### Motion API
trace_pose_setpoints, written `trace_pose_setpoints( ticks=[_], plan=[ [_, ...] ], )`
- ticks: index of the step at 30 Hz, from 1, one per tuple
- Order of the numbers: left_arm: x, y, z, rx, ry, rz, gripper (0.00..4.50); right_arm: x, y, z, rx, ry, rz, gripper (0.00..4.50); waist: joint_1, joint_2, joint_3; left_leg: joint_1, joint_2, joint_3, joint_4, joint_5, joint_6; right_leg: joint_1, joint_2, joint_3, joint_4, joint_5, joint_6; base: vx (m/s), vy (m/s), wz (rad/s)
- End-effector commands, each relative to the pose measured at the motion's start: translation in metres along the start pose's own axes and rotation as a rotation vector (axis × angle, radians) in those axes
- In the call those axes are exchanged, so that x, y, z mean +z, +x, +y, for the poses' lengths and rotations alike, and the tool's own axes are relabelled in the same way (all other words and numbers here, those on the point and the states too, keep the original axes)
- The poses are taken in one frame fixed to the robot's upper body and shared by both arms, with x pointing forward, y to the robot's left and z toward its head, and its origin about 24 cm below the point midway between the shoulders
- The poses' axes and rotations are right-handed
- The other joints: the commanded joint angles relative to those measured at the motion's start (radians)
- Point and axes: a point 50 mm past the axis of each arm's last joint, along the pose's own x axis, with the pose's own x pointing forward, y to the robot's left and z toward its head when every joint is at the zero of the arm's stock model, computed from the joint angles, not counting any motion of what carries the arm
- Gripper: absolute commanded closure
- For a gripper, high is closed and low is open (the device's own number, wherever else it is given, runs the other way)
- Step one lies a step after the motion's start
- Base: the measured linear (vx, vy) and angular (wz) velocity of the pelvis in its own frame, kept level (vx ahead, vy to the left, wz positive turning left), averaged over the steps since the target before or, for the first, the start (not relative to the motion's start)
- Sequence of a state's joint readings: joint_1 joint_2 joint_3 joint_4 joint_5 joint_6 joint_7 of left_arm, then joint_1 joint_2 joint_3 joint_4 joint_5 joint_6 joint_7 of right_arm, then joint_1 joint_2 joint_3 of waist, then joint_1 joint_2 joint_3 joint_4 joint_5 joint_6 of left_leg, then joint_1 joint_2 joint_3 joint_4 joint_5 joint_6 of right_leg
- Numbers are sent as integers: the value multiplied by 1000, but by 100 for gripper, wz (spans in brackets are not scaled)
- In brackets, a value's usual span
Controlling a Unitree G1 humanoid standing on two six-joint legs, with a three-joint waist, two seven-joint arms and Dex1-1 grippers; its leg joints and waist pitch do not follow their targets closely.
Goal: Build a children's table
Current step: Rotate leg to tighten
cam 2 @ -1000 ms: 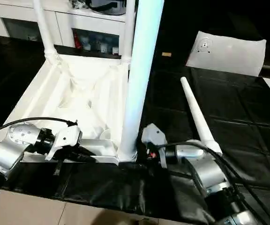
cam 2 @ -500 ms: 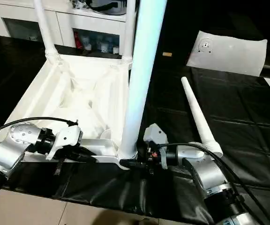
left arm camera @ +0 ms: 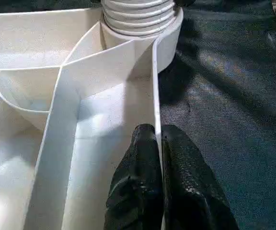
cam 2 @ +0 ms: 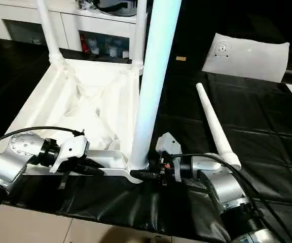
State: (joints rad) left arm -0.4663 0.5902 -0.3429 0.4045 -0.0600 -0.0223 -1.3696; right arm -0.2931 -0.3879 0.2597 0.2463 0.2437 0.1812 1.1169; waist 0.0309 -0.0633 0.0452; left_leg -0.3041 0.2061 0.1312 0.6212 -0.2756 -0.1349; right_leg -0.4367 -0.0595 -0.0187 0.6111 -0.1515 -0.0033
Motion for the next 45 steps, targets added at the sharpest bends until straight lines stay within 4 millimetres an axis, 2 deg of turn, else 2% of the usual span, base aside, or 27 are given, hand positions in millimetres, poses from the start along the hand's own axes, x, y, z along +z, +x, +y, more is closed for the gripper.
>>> trace_pose_setpoints(
  ticks=[1,5,8,9,10,11,12,13,14,15,16,20,21,24,25,27,28,29,31,33,35,36,39,40,41,44,45],
  plan=[
    [-4,-2,2,75,-37,-16,450,-4,5,5,37,15,0,175,-7,7,-41,-36,3,19,-100,-189,36,56,-46,27,-85,-502,-138,0,0,0],
    [-3,-2,5,131,-44,-36,450,-6,7,7,15,31,-22,175,-9,8,-41,-36,3,19,-101,-190,37,55,-45,26,-86,-510,-133,0,0,0],
    [0,2,10,263,-78,-69,450,-10,15,5,-113,95,-84,175,-10,9,-40,-35,0,19,-100,-200,32,52,-44,26,-91,-547,-119,0,0,0],
    [0,2,10,263,-78,-69,450,-10,15,5,-113,95,-84,175,-13,14,-40,-39,2,17,-102,-196,23,54,-45,25,-90,-546,-118,0,0,0],
    [6,12,10,349,-124,-113,450,-15,24,6,-207,137,-110,175,-18,15,-41,-38,0,19,-100,-198,20,50,-45,27,-88,-546,-117,0,0,0],
    [16,27,8,445,-184,-161,450,-21,39,7,-332,181,-114,175,-21,11,-41,-40,2,19,-100,-187,15,53,-45,27,-89,-536,-119,0,0,0],
    [18,30,8,461,-195,-169,450,-22,42,7,-353,188,-113,175,-31,9,-40,-46,3,20,-100,-164,2,56,-46,27,-87,-522,-128,0,0,0],
    [23,37,6,487,-215,-188,450,-24,49,8,-396,194,-107,175,-39,5,-42,-55,-6,17,-101,-150,10,66,-41,25,-87,-544,-106,0,0,0],
    [28,45,4,497,-228,-201,450,-23,56,7,-434,195,-105,175,-42,10,-46,-53,-3,18,-100,-136,7,65,-42,27,-82,-521,-111,0,0,0],
    [33,55,3,520,-241,-212,450,-21,65,6,-486,208,-104,175,-51,8,-44,-47,-6,25,-95,-133,20,55,-38,29,-91,-504,-120,0,0,0],
    [37,61,2,537,-250,-219,450,-19,70,5,-522,218,-102,175,-53,9,-45,-51,-12,25,-95,-134,34,60,-36,29,-92,-512,-117,0,0,0],
    [51,81,5,594,-278,-251,450,-8,88,2,-612,253,-121,175,-52,16,-50,-46,-15,29,-94,-123,57,57,-34,29,-97,-491,-114,0,0,0],
    [55,86,6,614,-268,-243,450,-3,93,-1,-649,260,-126,175,-53,14,-53,-45,-13,30,-96,-110,62,56,-33,28,-94,-455,-121,0,0,0],
    [59,90,8,630,-242,-216,450,3,96,-3,-685,270,-152,175,-49,19,-58,-45,-12,32,-96,-66,74,63,-33,27,-83,-319,-153,0,0,0],
    [58,88,9,629,-221,-194,450,4,93,-5,-701,264,-173,120,-51,13,-58,-46,-11,34,-95,-59,84,64,-33,27,-80,-283,-168,0,0,0],
    [55,86,9,621,-204,-175,450,3,88,-7,-711,259,-186,120,-49,15,-56,-44,-11,36,-94,-68,93,63,-35,27,-81,-272,-180,0,0,0],
    [52,84,9,615,-193,-156,450,2,83,-8,-723,254,-190,96,-48,15,-55,-44,-11,37,-95,-83,95,63,-35,27,-83,-294,-179,0,0,0],
    [52,84,9,615,-193,-156,450,2,83,-8,-723,254,-190,96,-47,17,-53,-43,-10,37,-96,-94,92,62,-36,27,-84,-312,-176,0,0,0],
    [41,76,9,616,-190,-106,450,-4,70,-12,-746,232,-191,73,-51,13,-51,-44,-9,36,-99,-135,82,59,-36,27,-91,-368,-157,0,0,0],
    [29,66,7,610,-187,-50,450,-8,52,-14,-751,191,-192,53,-51,14,-50,-42,-6,33,-102,-160,78,57,-36,27,-94,-402,-141,0,0,0],
    [21,58,6,610,-187,-23,450,-7,38,-15,-745,165,-203,34,-53,12,-49,-44,-5,33,-102,-168,81,57,-37,28,-95,-407,-137,0,0,0],
    [20,56,6,612,-186,-17,450,-7,34,-16,-741,160,-208,28,-53,10,-52,-47,-4,31,-102,-158,81,62,-38,28,-92,-400,-136,0,0,0],
    [16,50,3,563,-153,-17,450,-3,23,-15,-704,127,-225,3,-52,6,-51,-48,-7,31,-100,-153,86,60,-38,30,-97,-426,-133,0,0,0],
    [15,47,1,541,-138,-19,450,-2,19,-14,-686,115,-231,3,-51,5,-53,-46,-5,32,-99,-138,91,59,-37,31,-95,-408,-135,0,0,0],
    [12,43,0,513,-118,-20,450,0,13,-12,-660,94,-235,3,-50,-2,-52,-46,-5,33,-98,-131,96,58,-36,30,-96,-403,-135,0,0,0],
    [4,30,-7,419,-69,-10,450,4,-6,-8,-583,50,-229,3,-45,2,-51,-43,1,32,-101,-114,105,57,-36,29,-86,-354,-155,0,0,0],
    [3,29,-8,406,-64,-11,450,4,-8,-8,-573,50,-230,3,-48,-2,-51,-42,3,34,-101,-100,105,55,-35,28,-82,-318,-172,0,0,0]
  ],
)
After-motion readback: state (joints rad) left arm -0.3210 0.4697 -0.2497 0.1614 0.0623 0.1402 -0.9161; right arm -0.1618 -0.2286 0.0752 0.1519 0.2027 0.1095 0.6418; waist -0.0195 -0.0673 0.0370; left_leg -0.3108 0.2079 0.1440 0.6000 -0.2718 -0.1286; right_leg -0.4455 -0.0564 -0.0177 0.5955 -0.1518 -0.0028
